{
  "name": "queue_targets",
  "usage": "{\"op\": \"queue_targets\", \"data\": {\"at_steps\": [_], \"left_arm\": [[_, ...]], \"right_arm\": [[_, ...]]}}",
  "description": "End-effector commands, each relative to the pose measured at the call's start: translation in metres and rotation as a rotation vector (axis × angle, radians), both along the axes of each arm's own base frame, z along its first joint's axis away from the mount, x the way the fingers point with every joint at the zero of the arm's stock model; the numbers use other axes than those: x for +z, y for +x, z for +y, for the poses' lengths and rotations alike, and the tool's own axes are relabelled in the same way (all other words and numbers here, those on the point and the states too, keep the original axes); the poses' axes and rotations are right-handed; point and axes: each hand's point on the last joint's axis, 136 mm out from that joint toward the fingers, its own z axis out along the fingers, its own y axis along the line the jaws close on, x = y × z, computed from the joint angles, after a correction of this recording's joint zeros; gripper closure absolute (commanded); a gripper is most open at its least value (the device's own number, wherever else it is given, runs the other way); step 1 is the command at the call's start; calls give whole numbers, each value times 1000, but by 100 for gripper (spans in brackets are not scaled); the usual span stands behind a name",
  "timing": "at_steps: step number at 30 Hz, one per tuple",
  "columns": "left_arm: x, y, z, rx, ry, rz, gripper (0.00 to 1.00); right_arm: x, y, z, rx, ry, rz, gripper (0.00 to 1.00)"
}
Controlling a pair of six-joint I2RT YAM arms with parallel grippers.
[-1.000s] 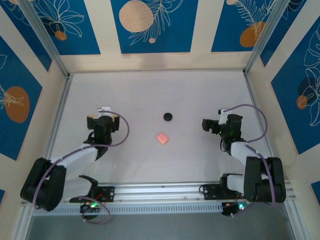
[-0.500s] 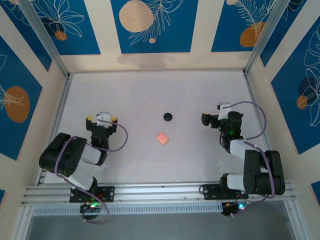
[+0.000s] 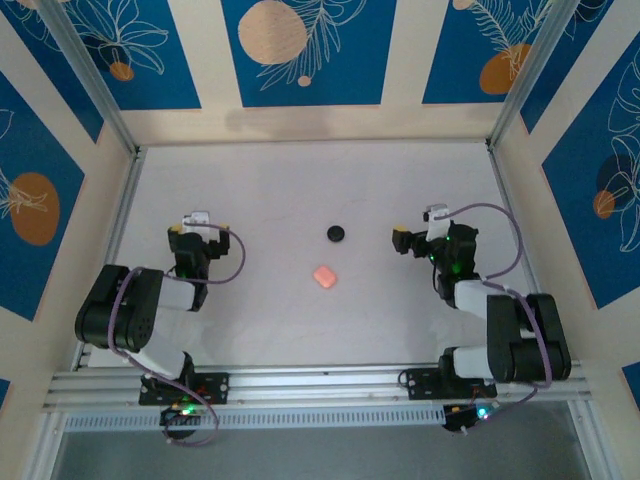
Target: Insert the wireless bluetooth earbuds into the charging case
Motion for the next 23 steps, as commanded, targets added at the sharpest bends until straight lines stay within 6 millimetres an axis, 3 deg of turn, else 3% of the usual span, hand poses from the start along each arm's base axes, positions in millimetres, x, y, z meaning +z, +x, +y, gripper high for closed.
{"op": "queue_targets", "data": {"at_steps": [1, 4, 7, 23], "left_arm": [[2, 1, -2, -14, -27, -1, 0], [1, 2, -3, -23, -28, 0, 0], [1, 2, -3, -23, -28, 0, 0], [0, 2, -3, -38, -43, 8, 0]], "right_arm": [[-7, 16, -4, -16, 20, 8, 1], [-11, 17, -10, 6, 96, 24, 1], [-13, 15, -2, 32, 63, 14, 1], [-12, 18, -10, 4, 89, 26, 1]]}}
